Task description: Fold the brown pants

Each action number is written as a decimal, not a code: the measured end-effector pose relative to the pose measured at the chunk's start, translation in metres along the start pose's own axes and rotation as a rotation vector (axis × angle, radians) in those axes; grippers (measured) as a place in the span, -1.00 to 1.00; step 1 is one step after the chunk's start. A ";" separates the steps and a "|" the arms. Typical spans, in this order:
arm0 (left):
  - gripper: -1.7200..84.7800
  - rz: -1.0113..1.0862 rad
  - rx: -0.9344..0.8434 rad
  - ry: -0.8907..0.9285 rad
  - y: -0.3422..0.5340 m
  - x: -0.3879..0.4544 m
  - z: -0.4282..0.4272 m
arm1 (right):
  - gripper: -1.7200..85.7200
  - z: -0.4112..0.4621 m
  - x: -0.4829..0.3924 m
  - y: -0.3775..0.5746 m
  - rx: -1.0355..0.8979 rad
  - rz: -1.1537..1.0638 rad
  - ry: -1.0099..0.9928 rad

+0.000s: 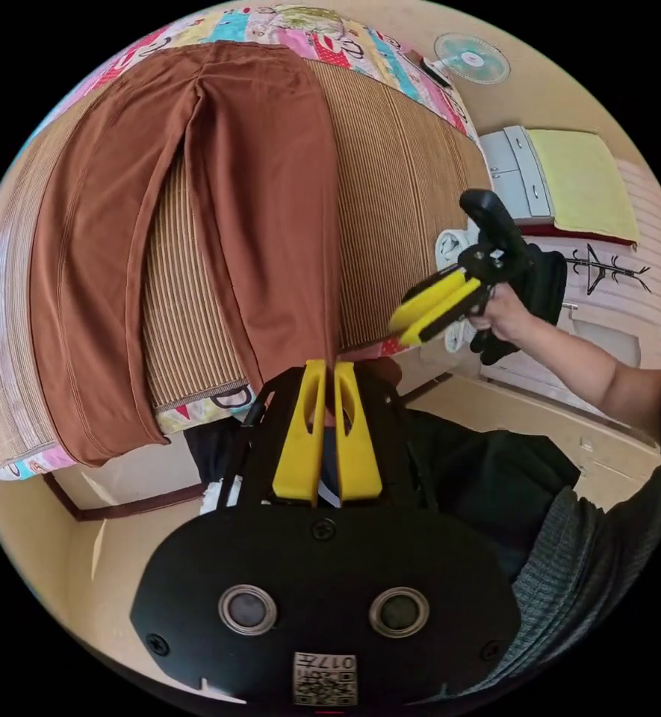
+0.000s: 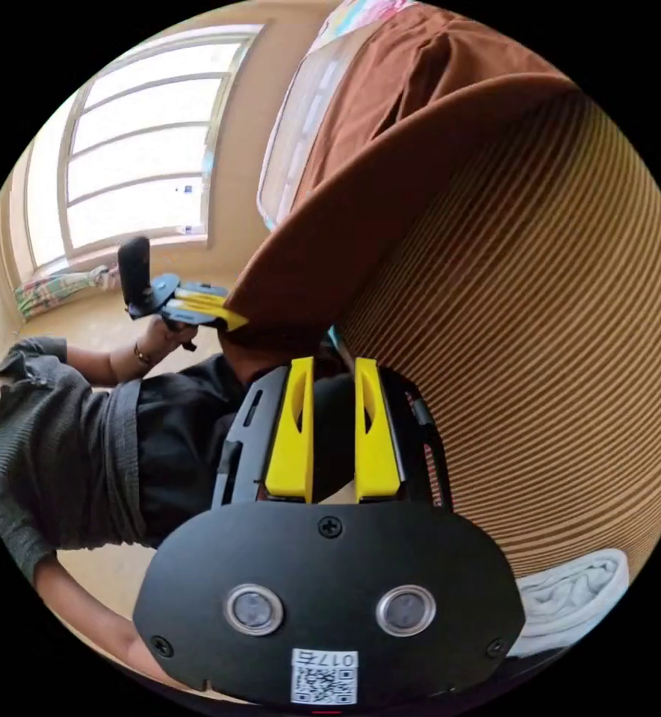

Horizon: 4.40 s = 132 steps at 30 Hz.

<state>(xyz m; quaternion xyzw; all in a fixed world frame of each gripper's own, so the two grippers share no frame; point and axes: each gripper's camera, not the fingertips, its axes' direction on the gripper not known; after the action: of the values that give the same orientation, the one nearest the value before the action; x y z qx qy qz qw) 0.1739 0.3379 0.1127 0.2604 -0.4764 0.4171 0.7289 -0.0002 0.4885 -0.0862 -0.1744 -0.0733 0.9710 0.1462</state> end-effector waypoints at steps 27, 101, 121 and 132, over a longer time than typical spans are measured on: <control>-0.97 -0.163 0.297 0.255 0.108 -0.170 -0.144 | -0.89 -0.038 -0.189 -0.459 0.589 -0.202 0.525; -0.93 -0.112 0.002 0.163 0.110 -0.197 -0.239 | -0.86 0.330 -0.003 -0.116 0.303 0.390 -0.176; -0.87 -0.086 0.111 0.381 0.034 -0.173 -0.266 | -0.82 0.273 0.093 -0.123 0.615 0.284 -0.544; -0.92 0.338 0.403 0.883 0.192 -0.084 -0.398 | -0.90 0.201 -0.095 0.018 0.811 -0.276 -0.688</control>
<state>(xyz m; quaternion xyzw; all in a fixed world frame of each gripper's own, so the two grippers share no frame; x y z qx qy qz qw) 0.1830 0.7160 -0.1307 0.1140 -0.0684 0.6830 0.7182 0.0076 0.4234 0.1267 0.2346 0.2413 0.8941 0.2955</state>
